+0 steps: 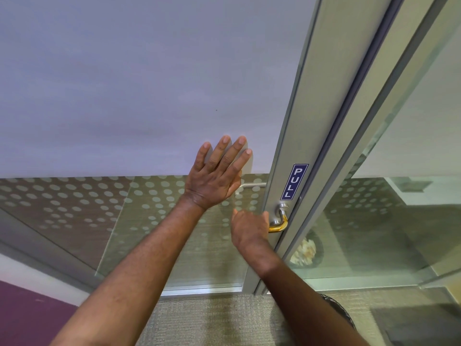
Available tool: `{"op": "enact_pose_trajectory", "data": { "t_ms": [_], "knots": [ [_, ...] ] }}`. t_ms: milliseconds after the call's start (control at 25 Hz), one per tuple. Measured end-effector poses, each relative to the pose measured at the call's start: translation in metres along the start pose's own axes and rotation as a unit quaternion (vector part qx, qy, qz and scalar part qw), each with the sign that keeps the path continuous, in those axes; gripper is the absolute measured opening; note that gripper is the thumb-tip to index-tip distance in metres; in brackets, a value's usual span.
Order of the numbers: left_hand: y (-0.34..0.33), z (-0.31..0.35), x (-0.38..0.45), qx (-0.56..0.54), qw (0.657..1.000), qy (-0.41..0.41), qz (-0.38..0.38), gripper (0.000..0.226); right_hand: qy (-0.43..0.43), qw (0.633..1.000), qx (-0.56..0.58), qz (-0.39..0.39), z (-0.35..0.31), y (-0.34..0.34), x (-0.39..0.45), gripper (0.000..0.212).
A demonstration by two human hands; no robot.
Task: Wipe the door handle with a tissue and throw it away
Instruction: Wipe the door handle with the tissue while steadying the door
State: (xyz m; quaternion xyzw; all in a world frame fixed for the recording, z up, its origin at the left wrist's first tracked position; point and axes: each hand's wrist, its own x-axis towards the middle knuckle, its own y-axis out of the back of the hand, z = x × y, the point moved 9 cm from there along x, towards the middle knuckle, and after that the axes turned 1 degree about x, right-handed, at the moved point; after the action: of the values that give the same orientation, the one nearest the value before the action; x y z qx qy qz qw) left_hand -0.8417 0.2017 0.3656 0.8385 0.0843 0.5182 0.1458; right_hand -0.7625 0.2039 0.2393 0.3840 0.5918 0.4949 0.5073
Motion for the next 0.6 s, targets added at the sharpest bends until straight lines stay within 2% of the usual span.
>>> {"op": "enact_pose_trajectory", "data": {
  "t_ms": [120, 200, 320, 400, 480, 520, 600],
  "knots": [
    [0.0, 0.0, 0.0, -0.001, 1.0, 0.0, 0.0, 0.073, -0.013, 0.998, 0.058, 0.034, 0.005, 0.005, -0.009, 0.035],
    [0.0, 0.001, 0.0, 0.0, 1.0, 0.001, 0.006, 0.074, 0.017, 0.996, 0.027, 0.08, 0.007, -0.006, -0.023, 0.036],
    [0.001, 0.001, 0.0, -0.003, 1.0, 0.0, 0.008, 0.074, 0.048, 0.988, -0.015, 0.143, 0.012, -0.02, -0.041, 0.05],
    [0.002, 0.0, 0.0, -0.004, 1.0, 0.0, 0.009, 0.073, 0.05, 0.989, -0.059, 0.127, 0.011, -0.019, -0.039, 0.039],
    [0.0, 0.001, 0.0, -0.005, 1.0, -0.001, 0.004, 0.073, 0.046, 0.993, -0.099, 0.048, 0.006, -0.015, -0.033, 0.021],
    [0.0, 0.001, 0.0, -0.003, 1.0, -0.002, 0.002, 0.073, 0.034, 0.994, -0.102, 0.019, 0.006, -0.011, -0.03, 0.02],
    [-0.001, 0.001, -0.001, -0.001, 1.0, -0.001, -0.002, 0.073, -0.001, 0.998, -0.05, 0.023, 0.01, 0.001, -0.018, 0.033]
  ]
}}
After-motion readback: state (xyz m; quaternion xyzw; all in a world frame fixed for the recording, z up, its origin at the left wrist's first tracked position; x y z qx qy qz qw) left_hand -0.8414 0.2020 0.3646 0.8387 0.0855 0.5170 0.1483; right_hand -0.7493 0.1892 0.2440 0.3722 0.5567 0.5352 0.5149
